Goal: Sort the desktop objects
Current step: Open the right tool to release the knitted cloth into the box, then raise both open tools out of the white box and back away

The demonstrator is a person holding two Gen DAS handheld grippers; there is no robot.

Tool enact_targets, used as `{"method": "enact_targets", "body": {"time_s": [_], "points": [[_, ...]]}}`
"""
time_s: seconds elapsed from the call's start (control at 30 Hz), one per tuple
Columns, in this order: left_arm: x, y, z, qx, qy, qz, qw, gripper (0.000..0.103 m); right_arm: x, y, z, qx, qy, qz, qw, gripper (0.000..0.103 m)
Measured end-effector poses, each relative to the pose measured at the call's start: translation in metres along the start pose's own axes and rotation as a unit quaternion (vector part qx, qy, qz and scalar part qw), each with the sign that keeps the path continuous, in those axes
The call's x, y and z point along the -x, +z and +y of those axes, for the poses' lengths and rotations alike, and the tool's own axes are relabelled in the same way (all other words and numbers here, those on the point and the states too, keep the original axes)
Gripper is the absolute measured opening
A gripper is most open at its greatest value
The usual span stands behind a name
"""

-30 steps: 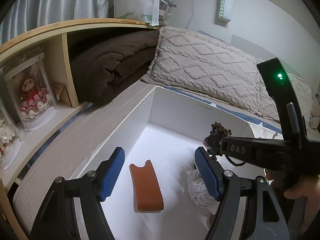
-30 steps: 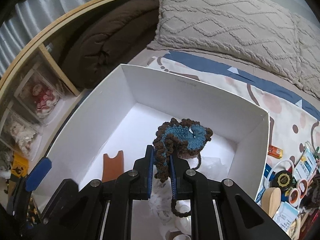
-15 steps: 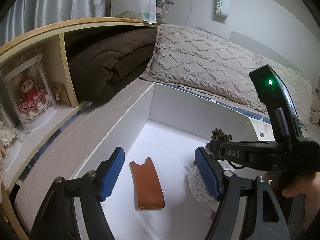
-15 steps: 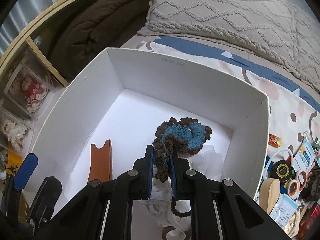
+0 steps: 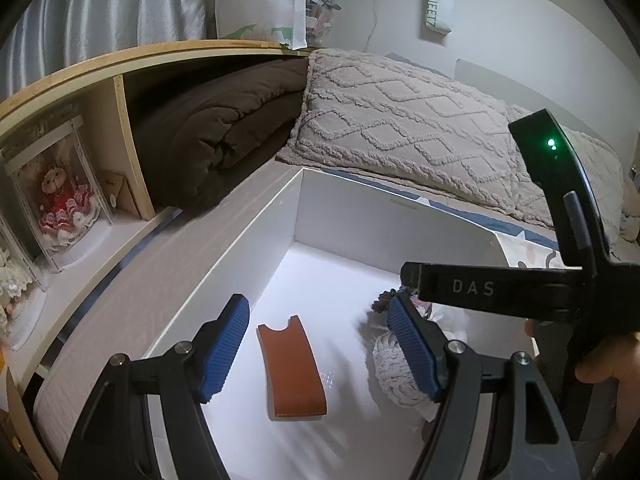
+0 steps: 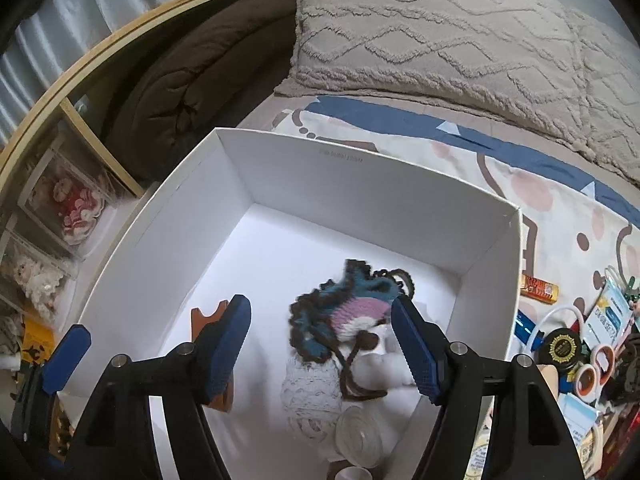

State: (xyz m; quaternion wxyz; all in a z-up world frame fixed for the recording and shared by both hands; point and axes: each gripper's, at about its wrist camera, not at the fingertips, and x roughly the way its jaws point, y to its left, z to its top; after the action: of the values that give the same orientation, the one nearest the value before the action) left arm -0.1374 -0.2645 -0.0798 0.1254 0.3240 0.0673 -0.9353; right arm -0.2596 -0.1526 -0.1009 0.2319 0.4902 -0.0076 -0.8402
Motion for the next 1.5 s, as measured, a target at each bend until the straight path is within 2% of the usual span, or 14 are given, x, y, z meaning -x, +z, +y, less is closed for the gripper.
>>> {"method": "enact_targets", "body": {"time_s": [0.33,0.4,0.43,0.53,0.6,0.7,0.93,1.17,1.5], "points": [[0.002,0.000,0.001,-0.006,0.002,0.003,1.0000,0.073,0.001,-0.003,0.001,0.007,-0.012,0.003,1.000,0.074],[0.002,0.000,0.002,-0.005,0.002,0.004,1.0000,0.073,0.002,-0.003,0.002,0.010,-0.009,0.002,1.000,0.094],[0.002,0.000,0.002,-0.004,0.003,0.005,1.0000,0.073,0.003,-0.004,0.002,0.013,-0.008,0.001,1.000,0.096],[0.003,0.000,0.004,0.000,0.004,0.004,1.0000,0.076,0.007,-0.005,0.004,0.025,-0.023,-0.006,0.999,0.097],[0.005,0.001,0.006,0.004,0.008,-0.001,1.0000,0.093,0.009,-0.005,0.003,0.023,-0.023,-0.007,0.999,0.097],[0.007,0.000,0.008,0.008,0.005,-0.008,0.9999,0.100,0.011,-0.007,-0.001,0.018,-0.026,-0.012,0.999,0.097],[0.013,0.000,0.012,0.016,0.011,-0.014,0.9997,0.103,0.020,-0.008,-0.008,0.013,-0.032,-0.021,0.999,0.098],[0.010,-0.003,0.012,0.013,0.030,-0.002,0.9995,0.103,0.030,-0.014,-0.011,0.032,-0.056,-0.043,0.997,0.098],[0.013,-0.006,0.009,0.012,0.029,-0.001,0.9995,0.103,0.046,-0.030,-0.019,0.053,-0.052,-0.056,0.996,0.098]]}}
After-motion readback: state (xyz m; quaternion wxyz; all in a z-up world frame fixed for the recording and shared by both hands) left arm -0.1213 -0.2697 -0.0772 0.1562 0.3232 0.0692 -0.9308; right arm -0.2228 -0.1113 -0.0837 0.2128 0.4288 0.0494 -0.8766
